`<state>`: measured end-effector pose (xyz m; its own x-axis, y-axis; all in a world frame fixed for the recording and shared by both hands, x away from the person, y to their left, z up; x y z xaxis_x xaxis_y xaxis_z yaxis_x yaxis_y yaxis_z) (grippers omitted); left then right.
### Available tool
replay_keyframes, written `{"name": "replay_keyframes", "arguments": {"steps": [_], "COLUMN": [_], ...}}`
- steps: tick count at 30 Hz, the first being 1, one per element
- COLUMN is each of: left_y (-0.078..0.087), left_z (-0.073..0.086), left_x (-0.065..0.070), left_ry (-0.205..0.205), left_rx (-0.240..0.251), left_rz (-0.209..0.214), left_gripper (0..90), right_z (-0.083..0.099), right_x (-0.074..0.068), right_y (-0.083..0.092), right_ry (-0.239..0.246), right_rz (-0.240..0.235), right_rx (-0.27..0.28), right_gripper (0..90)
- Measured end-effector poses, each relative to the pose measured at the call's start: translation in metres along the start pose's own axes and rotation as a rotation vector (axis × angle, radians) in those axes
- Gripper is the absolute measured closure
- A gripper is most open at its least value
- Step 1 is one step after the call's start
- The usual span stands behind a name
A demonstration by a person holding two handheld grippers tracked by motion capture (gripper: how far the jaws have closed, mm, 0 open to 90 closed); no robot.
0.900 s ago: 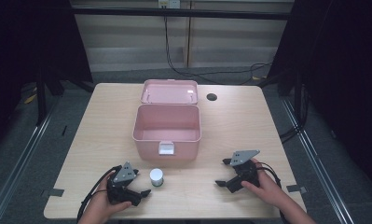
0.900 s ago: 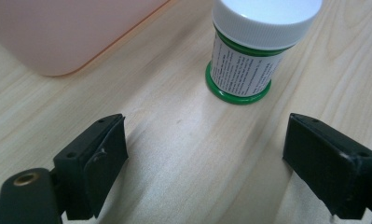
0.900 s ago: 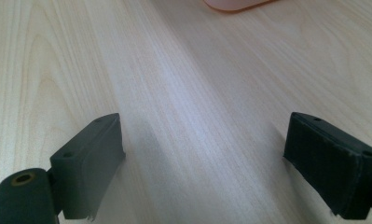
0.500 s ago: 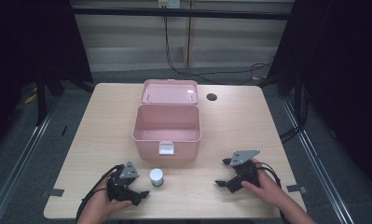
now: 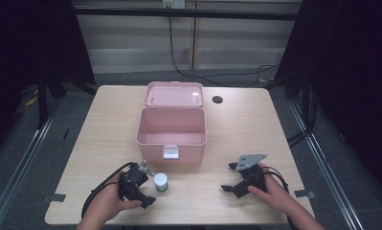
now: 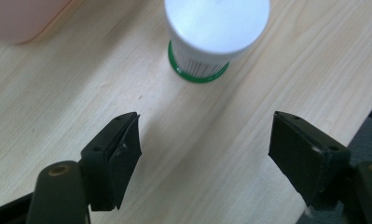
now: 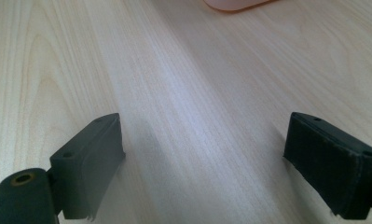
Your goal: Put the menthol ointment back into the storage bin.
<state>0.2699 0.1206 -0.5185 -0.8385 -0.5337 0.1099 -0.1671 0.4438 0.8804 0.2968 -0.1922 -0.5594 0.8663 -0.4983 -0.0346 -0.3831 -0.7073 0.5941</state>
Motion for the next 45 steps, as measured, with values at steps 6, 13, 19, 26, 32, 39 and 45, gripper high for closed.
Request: {"name": "replay_keyframes", "arguments": {"steps": [6,13,19,26,32,39,45], "left_y": [0.002,0.004,0.003,-0.002,-0.006,-0.01,-0.012], "left_z": [-0.014,-0.026,-0.034,-0.041,-0.049,-0.056,-0.059], "left_x": [0.007,0.009,0.009,0.006,0.001,-0.001,-0.002], "left_ry": [-0.003,-0.004,0.0,0.009,0.026,0.039,0.055], "left_rx": [-0.043,-0.088,-0.111,-0.142,-0.143,-0.14,-0.15], "left_rz": [0.029,0.041,0.048,0.038,0.025,0.019,0.02], "left_gripper": [26.7,28.8,31.2,33.9,37.4,40.9,48.5], "right_z": [0.0,0.0,0.0,0.0,0.0,0.0,0.0], "right_x": [0.0,0.0,0.0,0.0,0.0,0.0,0.0], "right_y": [0.0,0.0,0.0,0.0,0.0,0.0,0.0], "right_ry": [0.001,0.001,-0.001,0.002,-0.004,-0.001,0.001], "right_rz": [-0.002,0.0,0.001,0.0,0.001,0.001,0.001], "right_rx": [-0.001,-0.002,-0.003,-0.002,-0.002,-0.004,-0.002], "right_gripper": [10.9,10.9,10.9,10.9,10.9,10.9,10.9]}}
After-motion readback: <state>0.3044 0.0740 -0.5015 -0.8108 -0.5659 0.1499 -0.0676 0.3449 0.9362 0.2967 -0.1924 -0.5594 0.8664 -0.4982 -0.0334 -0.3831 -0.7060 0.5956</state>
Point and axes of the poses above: each handheld gripper's, and its own axes: y roughly backward along the jaws, z roughly out of its underside, x roughly to its right, the point moved 7 cm from there along -y, roughly forward along the jaws, and after that the axes turned 7 degrees about x, right-handed, at the moved point
